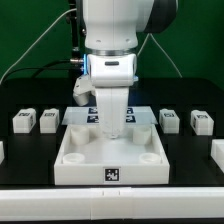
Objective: Assemble one leg
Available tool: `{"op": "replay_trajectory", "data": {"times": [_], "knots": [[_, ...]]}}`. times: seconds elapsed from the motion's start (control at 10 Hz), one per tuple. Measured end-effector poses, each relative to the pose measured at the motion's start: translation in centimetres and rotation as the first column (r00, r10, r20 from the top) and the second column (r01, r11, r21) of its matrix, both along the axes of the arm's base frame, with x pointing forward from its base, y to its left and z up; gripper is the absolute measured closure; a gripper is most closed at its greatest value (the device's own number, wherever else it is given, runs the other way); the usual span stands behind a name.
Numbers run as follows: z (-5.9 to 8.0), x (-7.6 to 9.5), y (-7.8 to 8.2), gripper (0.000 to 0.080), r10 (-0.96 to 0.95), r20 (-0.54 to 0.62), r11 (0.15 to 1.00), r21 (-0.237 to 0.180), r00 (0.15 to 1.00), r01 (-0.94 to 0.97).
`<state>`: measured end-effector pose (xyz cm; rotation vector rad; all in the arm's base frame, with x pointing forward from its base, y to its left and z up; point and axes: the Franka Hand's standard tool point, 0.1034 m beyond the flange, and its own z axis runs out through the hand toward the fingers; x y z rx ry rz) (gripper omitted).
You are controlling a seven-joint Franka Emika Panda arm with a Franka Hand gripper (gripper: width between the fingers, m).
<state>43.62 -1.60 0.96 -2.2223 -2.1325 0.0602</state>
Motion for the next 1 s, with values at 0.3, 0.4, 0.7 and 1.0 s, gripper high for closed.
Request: {"op": "replay_trajectory", "data": {"times": [0.3,0.4,0.7,1.0], "knots": [[0.1,0.2,0.1,0.0735,0.006,0.003,1.0,0.001,1.0,-0.006],[0.3,1.0,0.7,0.0736,0.017,0.014,1.0,0.005,1.0,-0.017],[0.2,3.7,4.6,0.0737,0.006,0.033,0.999,0.032,0.999,-0.007],[0.2,5.6,7.1,0.0737,-0.007,0.049,0.999,0.049,0.999,0.005]]}}
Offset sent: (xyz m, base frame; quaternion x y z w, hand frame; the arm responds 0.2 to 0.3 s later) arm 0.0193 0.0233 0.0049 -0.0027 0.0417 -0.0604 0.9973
